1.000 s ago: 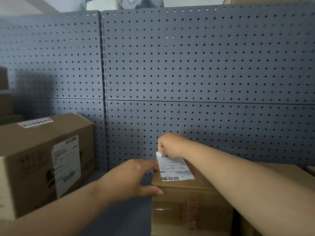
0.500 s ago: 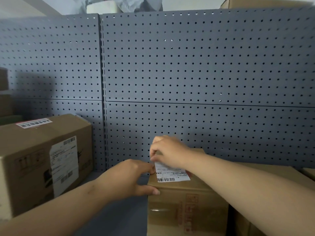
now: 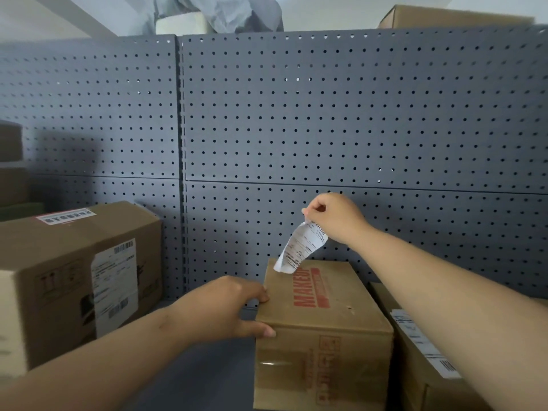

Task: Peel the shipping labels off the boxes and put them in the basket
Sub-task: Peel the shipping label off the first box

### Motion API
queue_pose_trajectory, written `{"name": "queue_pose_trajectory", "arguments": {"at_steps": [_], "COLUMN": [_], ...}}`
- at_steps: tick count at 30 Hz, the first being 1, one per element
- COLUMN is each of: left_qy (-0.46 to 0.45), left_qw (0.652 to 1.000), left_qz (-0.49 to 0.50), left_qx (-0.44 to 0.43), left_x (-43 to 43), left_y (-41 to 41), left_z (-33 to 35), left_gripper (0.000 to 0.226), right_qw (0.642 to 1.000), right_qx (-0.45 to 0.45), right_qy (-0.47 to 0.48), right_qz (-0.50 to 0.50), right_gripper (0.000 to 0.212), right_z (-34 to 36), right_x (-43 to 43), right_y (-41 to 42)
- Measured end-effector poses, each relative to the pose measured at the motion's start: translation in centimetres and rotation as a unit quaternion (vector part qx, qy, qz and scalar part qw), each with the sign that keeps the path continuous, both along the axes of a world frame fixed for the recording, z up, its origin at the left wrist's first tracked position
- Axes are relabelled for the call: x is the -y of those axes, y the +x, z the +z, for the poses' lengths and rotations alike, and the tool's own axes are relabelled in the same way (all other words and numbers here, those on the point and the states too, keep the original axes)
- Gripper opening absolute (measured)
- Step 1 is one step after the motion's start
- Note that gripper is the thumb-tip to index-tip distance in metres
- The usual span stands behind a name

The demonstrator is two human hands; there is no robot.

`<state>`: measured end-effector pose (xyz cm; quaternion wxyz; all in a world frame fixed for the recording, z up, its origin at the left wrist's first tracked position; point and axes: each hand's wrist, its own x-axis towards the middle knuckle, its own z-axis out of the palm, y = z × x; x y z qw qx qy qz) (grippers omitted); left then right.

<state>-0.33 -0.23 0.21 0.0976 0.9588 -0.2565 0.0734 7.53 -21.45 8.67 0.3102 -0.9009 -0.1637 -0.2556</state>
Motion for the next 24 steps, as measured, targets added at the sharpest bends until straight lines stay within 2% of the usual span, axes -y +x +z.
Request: {"name": "queue_pose_trajectory", "arguments": {"at_steps": [3,7,10,12,15,17,20,22,24], "left_qy": [-0.075,-0.232,-0.339,-0.385,-0.394,-0.383,-0.292,-0.232,-0.202], "left_qw": [0.995,0.96,0.93,0.917,0.914,0.917,0.932,0.933,0.932], "left_qz": [0.049,0.138,0.121,0.098,0.073,0.069,0.132,0.173,0.187], "left_qx": [-0.041,0.081,0.075,0.044,0.055,0.093,0.168,0.216,0.238], "left_x": [0.2,1.6,3.3,4.2,5.0,5.2,4.6,4.2,4.0], "left_y": [-0.1,0.3,0.8,1.0,1.0,1.1,1.8,2.2,2.3], "left_z": [1.1,2.9,4.6,5.6,6.0,5.7,5.3,5.4,5.4], "left_gripper": [0.072,0.069,0.073,0.06,0.009,0.023,0.021,0.019,0.035], "right_qw": [0.999,0.997,0.994,0.993,0.993,0.993,0.996,0.998,0.996], "right_qx": [-0.001,0.023,0.037,0.053,0.054,0.059,0.054,0.018,-0.031], "right_qy": [-0.036,-0.063,-0.083,-0.079,-0.064,-0.065,-0.042,-0.003,0.032], "right_qz": [0.012,0.042,0.062,0.071,0.085,0.08,0.055,0.062,0.073], "right_gripper": [0.027,0.028,0.026,0.025,0.025,0.028,0.034,0.035,0.033], "right_z": [0.8,2.3,3.0,3.4,3.7,3.7,3.2,2.4,1.4], "right_x": [-0.6,-1.6,-2.6,-3.1,-3.3,-3.3,-3.2,-3.0,-3.0], "right_y": [-1.4,-4.2,-6.0,-6.7,-7.2,-7.3,-7.3,-7.2,-6.8]}}
